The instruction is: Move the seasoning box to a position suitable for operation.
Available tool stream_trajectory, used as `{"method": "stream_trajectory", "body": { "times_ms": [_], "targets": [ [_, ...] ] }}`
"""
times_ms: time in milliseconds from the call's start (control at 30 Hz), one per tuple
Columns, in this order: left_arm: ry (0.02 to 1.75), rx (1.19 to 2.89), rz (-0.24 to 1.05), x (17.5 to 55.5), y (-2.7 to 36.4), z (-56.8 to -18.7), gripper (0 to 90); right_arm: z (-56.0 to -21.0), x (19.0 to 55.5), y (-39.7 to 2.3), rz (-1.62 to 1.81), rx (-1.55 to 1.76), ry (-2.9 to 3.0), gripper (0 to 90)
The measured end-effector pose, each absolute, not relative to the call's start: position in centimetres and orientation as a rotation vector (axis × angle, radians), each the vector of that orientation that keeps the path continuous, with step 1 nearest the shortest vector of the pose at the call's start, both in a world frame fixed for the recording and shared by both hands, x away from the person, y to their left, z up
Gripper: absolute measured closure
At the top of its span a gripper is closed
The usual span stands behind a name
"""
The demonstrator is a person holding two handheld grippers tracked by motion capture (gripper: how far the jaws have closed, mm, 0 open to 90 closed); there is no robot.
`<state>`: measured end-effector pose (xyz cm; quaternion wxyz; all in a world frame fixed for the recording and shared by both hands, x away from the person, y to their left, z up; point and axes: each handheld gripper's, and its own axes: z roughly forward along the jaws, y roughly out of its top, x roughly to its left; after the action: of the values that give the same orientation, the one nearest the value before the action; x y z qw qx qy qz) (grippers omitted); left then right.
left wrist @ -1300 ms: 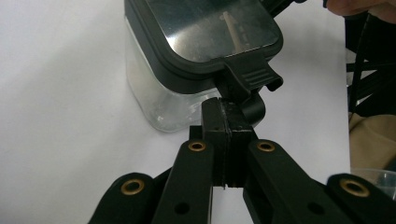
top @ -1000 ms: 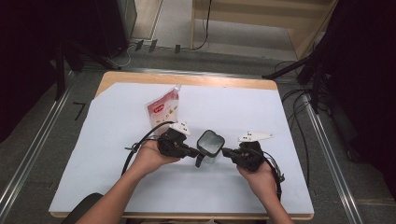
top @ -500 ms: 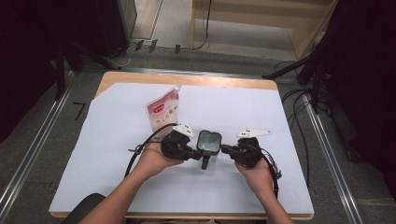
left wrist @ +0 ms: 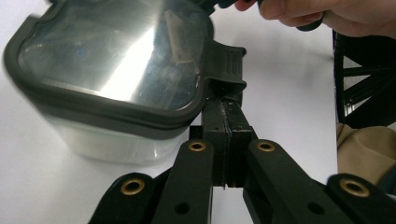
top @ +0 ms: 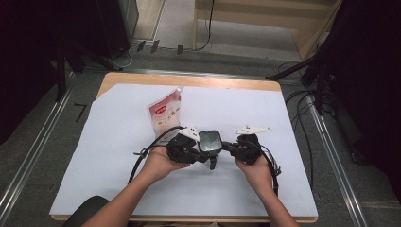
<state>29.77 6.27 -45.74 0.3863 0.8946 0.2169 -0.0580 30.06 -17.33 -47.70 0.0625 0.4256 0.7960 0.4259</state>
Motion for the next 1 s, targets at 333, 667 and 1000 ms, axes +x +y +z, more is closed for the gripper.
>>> {"method": "stream_trajectory", "body": {
  "times_ms": [333,667,1000],
  "targets": [
    [0.551,2.282,-0.18,30.1,6.4,-45.5,87.6,-47.8,30.7,-17.4,1.317,1.271,2.407,90.0],
    [0.538,2.279,-0.189,30.0,8.5,-44.3,74.3,-46.7,29.7,-18.2,1.345,1.26,2.388,90.0],
    [0.537,2.286,-0.128,30.6,10.3,-44.1,62.2,-45.9,27.2,-18.7,1.359,1.231,2.407,90.0]
  ]
}}
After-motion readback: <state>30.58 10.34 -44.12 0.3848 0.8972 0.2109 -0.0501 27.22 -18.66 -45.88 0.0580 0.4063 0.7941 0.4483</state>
